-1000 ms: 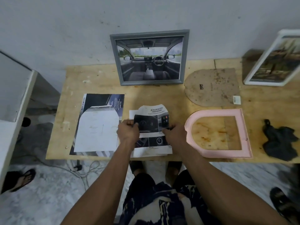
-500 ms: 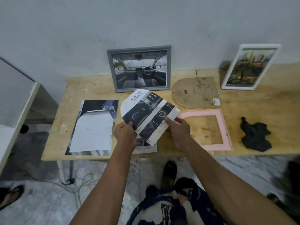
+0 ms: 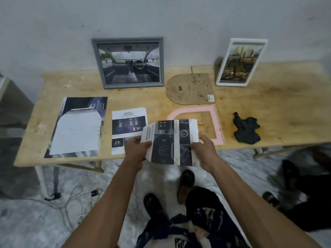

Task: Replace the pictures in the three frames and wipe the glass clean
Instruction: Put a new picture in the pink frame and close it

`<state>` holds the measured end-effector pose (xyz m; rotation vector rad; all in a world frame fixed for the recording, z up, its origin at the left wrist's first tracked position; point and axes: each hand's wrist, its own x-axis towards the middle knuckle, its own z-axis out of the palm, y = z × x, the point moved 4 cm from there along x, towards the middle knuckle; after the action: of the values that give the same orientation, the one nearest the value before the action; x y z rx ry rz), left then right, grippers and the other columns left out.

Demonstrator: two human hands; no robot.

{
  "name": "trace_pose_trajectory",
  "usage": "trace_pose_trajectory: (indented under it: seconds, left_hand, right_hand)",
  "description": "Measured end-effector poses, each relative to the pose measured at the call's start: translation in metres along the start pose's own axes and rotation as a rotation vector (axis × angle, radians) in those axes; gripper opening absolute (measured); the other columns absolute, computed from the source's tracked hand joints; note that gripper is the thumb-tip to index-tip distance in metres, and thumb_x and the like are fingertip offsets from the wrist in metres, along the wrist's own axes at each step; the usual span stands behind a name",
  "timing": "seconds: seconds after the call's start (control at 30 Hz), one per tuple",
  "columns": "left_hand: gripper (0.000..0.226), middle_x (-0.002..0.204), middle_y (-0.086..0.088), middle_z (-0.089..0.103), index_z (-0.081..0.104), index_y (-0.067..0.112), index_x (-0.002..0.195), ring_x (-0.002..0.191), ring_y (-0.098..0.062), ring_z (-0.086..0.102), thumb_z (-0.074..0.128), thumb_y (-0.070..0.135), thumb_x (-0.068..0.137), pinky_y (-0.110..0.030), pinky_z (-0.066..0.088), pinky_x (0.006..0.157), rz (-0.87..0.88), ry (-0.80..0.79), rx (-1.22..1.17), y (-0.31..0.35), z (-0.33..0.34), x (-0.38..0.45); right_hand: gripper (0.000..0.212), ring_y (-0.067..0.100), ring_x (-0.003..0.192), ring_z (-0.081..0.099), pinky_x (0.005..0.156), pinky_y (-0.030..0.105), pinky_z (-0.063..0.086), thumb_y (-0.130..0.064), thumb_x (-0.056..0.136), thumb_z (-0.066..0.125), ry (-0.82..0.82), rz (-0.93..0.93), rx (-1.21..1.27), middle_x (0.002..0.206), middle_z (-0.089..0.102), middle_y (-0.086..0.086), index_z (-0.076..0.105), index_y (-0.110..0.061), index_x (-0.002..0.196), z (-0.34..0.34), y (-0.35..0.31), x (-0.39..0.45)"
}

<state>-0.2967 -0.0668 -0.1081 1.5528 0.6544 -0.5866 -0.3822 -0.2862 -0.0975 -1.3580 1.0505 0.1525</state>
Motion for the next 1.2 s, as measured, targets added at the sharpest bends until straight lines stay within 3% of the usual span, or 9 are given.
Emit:
trace_pose_trajectory:
  seconds: [0.2, 0.33, 0.5, 0.6, 0.7, 0.77, 0.9, 1.03, 1.2]
  left_hand:
    - [0.033, 0.113, -0.013, 0.071, 0.063, 0.009, 0.11, 0.094, -0.028, 0.071, 0.079, 0.006, 0.081, -0.049, 0.062, 0.076, 0.095, 0.02, 0.267, -0.001, 0.056, -0.007]
    - [0.034, 0.109, -0.01, 0.07, 0.06, 0.013, 0.105, 0.095, -0.03, 0.071, 0.081, 0.009, 0.079, -0.049, 0.062, 0.076, 0.106, 0.058, 0.416, -0.001, 0.1, -0.009]
    - [0.041, 0.11, -0.012, 0.072, 0.059, 0.014, 0.106, 0.09, -0.03, 0.071, 0.085, 0.012, 0.074, -0.044, 0.063, 0.072, 0.139, 0.192, 0.503, 0.001, 0.135, 0.0]
    - [0.046, 0.116, -0.012, 0.072, 0.059, 0.011, 0.117, 0.096, -0.028, 0.07, 0.084, 0.012, 0.077, -0.031, 0.058, 0.075, 0.158, 0.218, 0.567, 0.001, 0.143, -0.001]
    - [0.059, 0.12, -0.012, 0.07, 0.058, 0.01, 0.127, 0.102, -0.029, 0.068, 0.086, 0.017, 0.075, -0.036, 0.057, 0.086, 0.166, 0.223, 0.622, 0.003, 0.15, 0.001]
    - [0.065, 0.124, -0.013, 0.068, 0.057, 0.009, 0.131, 0.106, -0.031, 0.066, 0.087, 0.019, 0.075, -0.038, 0.055, 0.091, 0.169, 0.212, 0.655, 0.004, 0.153, 0.003]
    - [0.068, 0.131, -0.013, 0.064, 0.053, 0.007, 0.137, 0.11, -0.031, 0.064, 0.085, 0.017, 0.078, -0.03, 0.051, 0.08, 0.182, 0.203, 0.736, 0.011, 0.155, 0.012]
    - [0.065, 0.125, -0.017, 0.066, 0.055, 0.003, 0.136, 0.093, -0.026, 0.062, 0.083, 0.013, 0.078, -0.028, 0.044, 0.068, 0.22, 0.198, 0.808, 0.016, 0.156, 0.02]
    - [0.063, 0.125, -0.019, 0.055, 0.054, 0.006, 0.135, 0.108, -0.033, 0.059, 0.082, 0.022, 0.08, -0.031, 0.045, 0.08, 0.229, 0.18, 0.907, 0.016, 0.155, 0.029]
  right_hand:
    - [0.025, 0.027, 0.089, 0.066, 0.081, 0.046, 0.058, -0.005, 0.083, 0.059, 0.105, -0.1, -0.209, 0.103, 0.069, 0.007, 0.063, -0.021, 0.102, -0.058, -0.01, 0.033]
    - [0.035, 0.024, 0.094, 0.062, 0.081, 0.037, 0.053, -0.012, 0.08, 0.071, 0.136, -0.157, -0.337, 0.107, 0.064, 0.005, 0.059, -0.016, 0.113, -0.094, -0.024, 0.059]
    - [0.027, 0.014, 0.085, 0.058, 0.063, 0.023, 0.044, -0.012, 0.083, 0.07, 0.032, -0.16, -0.333, 0.1, 0.063, -0.004, 0.059, -0.022, 0.106, -0.119, -0.036, 0.094]
    - [0.029, 0.015, 0.086, 0.059, 0.066, 0.024, 0.046, -0.011, 0.085, 0.067, -0.003, -0.156, -0.38, 0.103, 0.063, -0.003, 0.06, -0.017, 0.112, -0.122, -0.04, 0.107]
    - [0.032, 0.01, 0.081, 0.055, 0.064, 0.021, 0.044, -0.007, 0.087, 0.063, -0.034, -0.159, -0.43, 0.104, 0.063, 0.0, 0.06, -0.011, 0.119, -0.12, -0.044, 0.116]
    - [0.035, 0.016, 0.09, 0.06, 0.076, 0.026, 0.048, -0.007, 0.087, 0.062, -0.035, -0.175, -0.477, 0.112, 0.065, 0.006, 0.06, -0.01, 0.122, -0.118, -0.048, 0.121]
    - [0.04, 0.026, 0.107, 0.061, 0.085, 0.032, 0.051, -0.006, 0.088, 0.06, -0.044, -0.175, -0.547, 0.119, 0.064, 0.01, 0.057, -0.01, 0.128, -0.113, -0.051, 0.128]
    - [0.048, 0.022, 0.112, 0.057, 0.075, 0.025, 0.041, -0.003, 0.089, 0.059, -0.055, -0.233, -0.604, 0.134, 0.057, 0.007, 0.048, -0.014, 0.134, -0.106, -0.056, 0.132]
    - [0.04, 0.014, 0.092, 0.054, 0.066, 0.025, 0.04, -0.005, 0.09, 0.057, -0.054, -0.257, -0.666, 0.127, 0.061, 0.005, 0.048, -0.016, 0.127, -0.102, -0.055, 0.138]
